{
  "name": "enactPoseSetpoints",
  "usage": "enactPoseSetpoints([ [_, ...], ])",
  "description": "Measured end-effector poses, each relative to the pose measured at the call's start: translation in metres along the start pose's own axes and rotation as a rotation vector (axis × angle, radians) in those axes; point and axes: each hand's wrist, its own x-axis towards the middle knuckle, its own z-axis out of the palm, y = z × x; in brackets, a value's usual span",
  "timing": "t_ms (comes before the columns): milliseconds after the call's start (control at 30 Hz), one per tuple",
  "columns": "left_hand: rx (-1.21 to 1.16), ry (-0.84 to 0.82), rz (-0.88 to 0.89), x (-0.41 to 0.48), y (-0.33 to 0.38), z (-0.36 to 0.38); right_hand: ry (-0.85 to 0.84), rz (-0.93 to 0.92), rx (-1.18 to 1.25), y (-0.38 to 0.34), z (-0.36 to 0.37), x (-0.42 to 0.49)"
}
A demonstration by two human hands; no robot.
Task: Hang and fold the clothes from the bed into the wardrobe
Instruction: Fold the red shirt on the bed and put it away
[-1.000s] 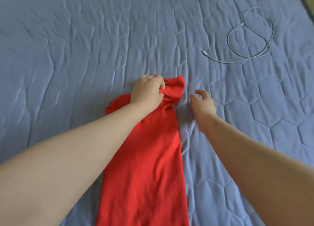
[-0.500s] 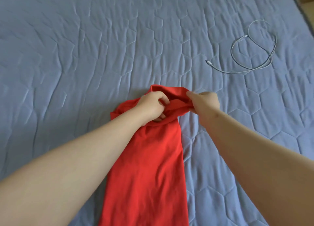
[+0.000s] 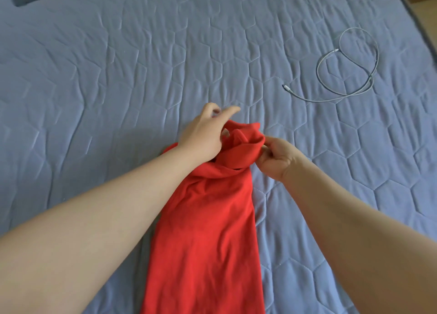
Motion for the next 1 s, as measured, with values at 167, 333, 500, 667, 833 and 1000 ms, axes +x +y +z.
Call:
enactPoseSetpoints([
  [167,0.069,0.034,0.054,0.020,-0.006,-0.005,0.083,-0.056,-0.281,0.000,0.006,0.000],
  [333,-0.006,0.083,0.017,0.026,0.002,-0.015,0.403,-0.557,-1.054,0.004,-0.001,0.007],
  [500,-0.059,0.157,-0.048,0.022,0.002,-0.008,0.385,-0.507,-1.352,0.003,0.001,0.000],
  [667,-0.565,-0.035,-0.002,0.005,0.008,-0.002,0.544,-0.559,-1.004,-0.012,0.014,0.005],
  [833,-0.289,-0.283,0.009,-0.010,0.003,0.009,0.419,-0.385,-0.818,-0.021,0.029,0.015],
  [1000,-0.455,-0.117,-0.177,-0.008,-0.011,0.006,0.210,-0.535,-1.135,-0.015,0.032,0.020],
])
